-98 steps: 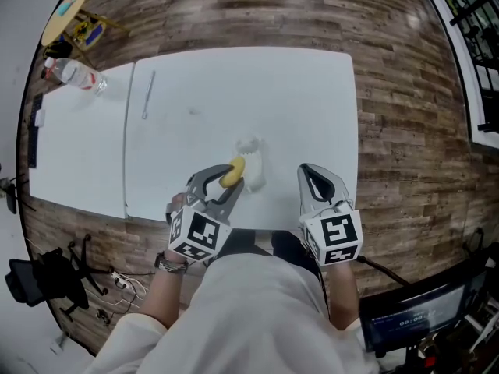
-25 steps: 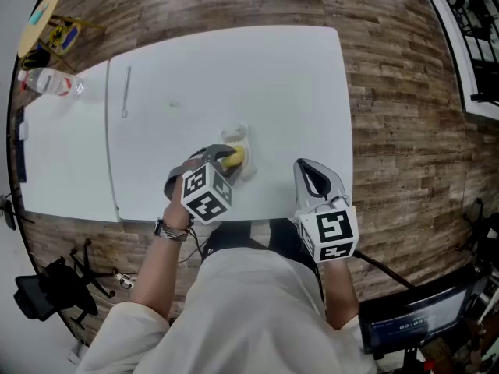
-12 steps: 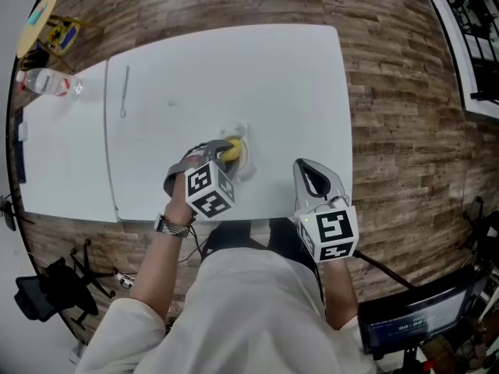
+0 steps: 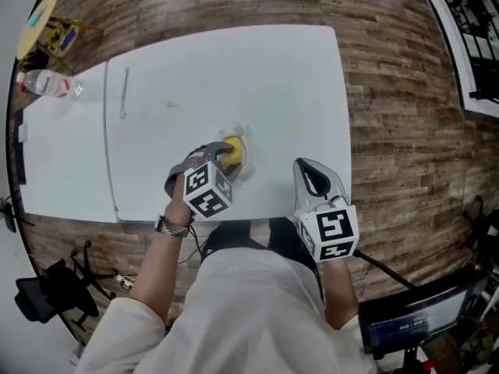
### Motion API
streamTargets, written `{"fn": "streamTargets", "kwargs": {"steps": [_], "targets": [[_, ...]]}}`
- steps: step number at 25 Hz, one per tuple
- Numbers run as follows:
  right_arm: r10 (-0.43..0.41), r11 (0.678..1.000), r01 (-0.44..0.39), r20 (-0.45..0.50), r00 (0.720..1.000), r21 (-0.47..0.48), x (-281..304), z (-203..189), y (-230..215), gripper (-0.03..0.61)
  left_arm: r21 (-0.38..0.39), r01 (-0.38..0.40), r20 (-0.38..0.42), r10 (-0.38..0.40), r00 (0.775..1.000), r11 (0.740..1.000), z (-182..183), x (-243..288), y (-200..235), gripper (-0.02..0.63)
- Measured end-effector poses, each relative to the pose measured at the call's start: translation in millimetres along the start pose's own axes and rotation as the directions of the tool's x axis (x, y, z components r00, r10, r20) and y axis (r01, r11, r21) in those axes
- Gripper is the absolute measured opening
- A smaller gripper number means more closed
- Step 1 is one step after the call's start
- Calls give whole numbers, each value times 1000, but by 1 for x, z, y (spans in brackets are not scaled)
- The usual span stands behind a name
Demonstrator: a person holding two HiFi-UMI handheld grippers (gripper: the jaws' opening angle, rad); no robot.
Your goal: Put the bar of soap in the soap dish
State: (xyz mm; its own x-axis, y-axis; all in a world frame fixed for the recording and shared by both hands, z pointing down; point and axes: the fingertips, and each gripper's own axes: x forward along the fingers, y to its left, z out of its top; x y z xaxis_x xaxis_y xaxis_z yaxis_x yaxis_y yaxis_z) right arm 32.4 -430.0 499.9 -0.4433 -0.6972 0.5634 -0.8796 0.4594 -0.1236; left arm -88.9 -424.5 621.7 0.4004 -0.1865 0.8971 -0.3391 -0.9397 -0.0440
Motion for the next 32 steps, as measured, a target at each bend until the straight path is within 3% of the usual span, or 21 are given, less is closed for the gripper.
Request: {"fn": "streamTargets", "kwargs": {"steps": [8,24,32], "targets": [[5,1000,-5,14,1000,-10,-4,2,1,3,-35,8,40,-6,999,999,6,-9,-9,175],[56,998,-53,57,997,-41,-8,17,6,3,-147,-122,117,139,983,982,21,-45,9,150],[102,991,-90,122,987,-94,-13,44,10,3,-262,-217,189,270,944,941,38,-74,20,121]]}}
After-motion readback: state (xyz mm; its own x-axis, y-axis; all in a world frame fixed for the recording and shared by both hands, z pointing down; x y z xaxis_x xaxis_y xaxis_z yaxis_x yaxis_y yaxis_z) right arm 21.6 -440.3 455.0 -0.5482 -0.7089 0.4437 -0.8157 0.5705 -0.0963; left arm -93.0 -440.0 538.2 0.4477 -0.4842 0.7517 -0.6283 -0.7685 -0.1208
